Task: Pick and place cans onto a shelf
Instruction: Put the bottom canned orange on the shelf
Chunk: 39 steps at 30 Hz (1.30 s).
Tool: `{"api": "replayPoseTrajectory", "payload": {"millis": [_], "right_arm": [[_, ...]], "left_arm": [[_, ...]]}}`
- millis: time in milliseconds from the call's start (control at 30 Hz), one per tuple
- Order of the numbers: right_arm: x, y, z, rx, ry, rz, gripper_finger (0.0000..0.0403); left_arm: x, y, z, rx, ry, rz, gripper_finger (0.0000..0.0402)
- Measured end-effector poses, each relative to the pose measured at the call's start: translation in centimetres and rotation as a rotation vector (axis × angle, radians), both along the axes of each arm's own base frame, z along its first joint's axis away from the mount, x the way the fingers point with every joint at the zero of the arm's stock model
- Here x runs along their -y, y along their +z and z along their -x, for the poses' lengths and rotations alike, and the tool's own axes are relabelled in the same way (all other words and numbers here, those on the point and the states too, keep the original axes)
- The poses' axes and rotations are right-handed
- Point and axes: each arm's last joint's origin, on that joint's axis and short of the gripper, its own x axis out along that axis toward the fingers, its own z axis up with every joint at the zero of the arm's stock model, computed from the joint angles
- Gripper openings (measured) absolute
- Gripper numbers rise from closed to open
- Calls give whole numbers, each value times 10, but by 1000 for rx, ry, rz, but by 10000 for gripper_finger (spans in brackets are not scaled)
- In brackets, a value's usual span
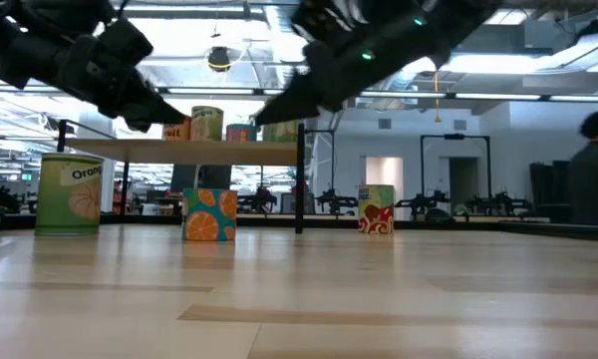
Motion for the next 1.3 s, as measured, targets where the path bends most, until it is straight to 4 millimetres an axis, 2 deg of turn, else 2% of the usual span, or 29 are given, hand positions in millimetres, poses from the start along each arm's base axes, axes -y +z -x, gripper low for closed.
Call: {"api": "replayPoseTrajectory", "payload": {"millis": [167, 267, 367, 633, 733, 900, 1067, 1300], "right_arm": [[31, 15, 37, 11, -76, -6, 14], [48, 27, 59, 23, -65, 36, 10], [64, 41, 80, 98, -6, 7, 9], [89, 49, 122, 181, -72, 5, 10], [96, 51, 126, 194, -105, -8, 13], [98, 53, 127, 207, -107, 1, 13], [96, 52, 127, 194, -102, -2, 14], [88, 50, 125, 172, -74, -8, 12]], "left_arm": [[4, 9, -25, -85, 10, -14, 13], [11, 13, -42, -164, -25, 5, 31], [19, 18, -57, -248, -58, 22, 51], [36, 36, -96, -465, 15, 25, 102], [41, 40, -113, -546, 28, 25, 116], [44, 35, -137, -746, 85, 33, 133], [46, 16, -154, -909, 110, 11, 145], [44, -7, -162, -978, 165, -60, 147]]}}
